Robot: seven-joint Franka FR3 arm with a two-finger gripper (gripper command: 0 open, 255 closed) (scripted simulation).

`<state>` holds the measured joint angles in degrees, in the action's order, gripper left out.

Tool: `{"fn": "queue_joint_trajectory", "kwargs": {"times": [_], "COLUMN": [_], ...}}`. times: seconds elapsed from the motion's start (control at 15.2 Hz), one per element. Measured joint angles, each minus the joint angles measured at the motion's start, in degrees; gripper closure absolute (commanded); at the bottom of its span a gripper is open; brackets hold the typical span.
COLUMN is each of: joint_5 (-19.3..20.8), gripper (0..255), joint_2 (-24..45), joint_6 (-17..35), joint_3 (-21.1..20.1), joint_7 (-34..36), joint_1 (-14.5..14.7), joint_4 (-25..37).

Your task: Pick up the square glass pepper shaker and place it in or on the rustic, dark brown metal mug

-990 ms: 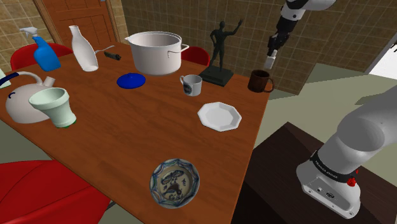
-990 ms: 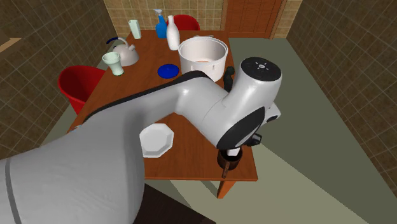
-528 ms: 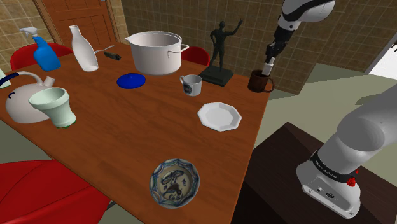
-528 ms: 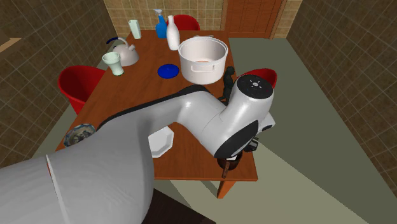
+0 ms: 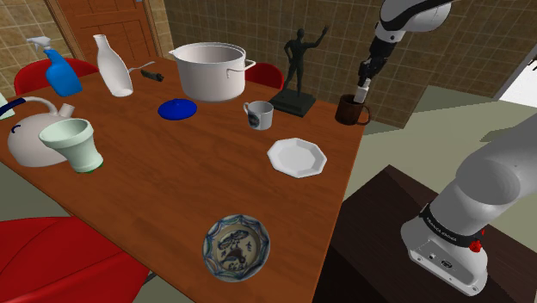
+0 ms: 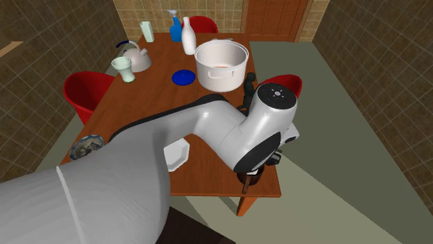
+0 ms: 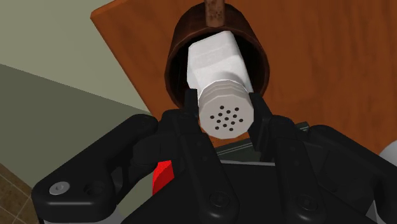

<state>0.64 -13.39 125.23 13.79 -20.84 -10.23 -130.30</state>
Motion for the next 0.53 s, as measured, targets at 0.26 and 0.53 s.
{"fn": "queue_joint_trajectory", "kwargs": {"times": [0.26, 0.53], "joint_5": [0.0, 0.3], "gripper": [0, 0], "joint_2": [0.0, -1.2], "joint_6": [0.0, -2.4], "joint_3": [0.0, -0.1], "joint_7": [0.0, 0.1], "joint_1": [0.0, -0.1], "joint_4": [-0.1, 1.2]}}
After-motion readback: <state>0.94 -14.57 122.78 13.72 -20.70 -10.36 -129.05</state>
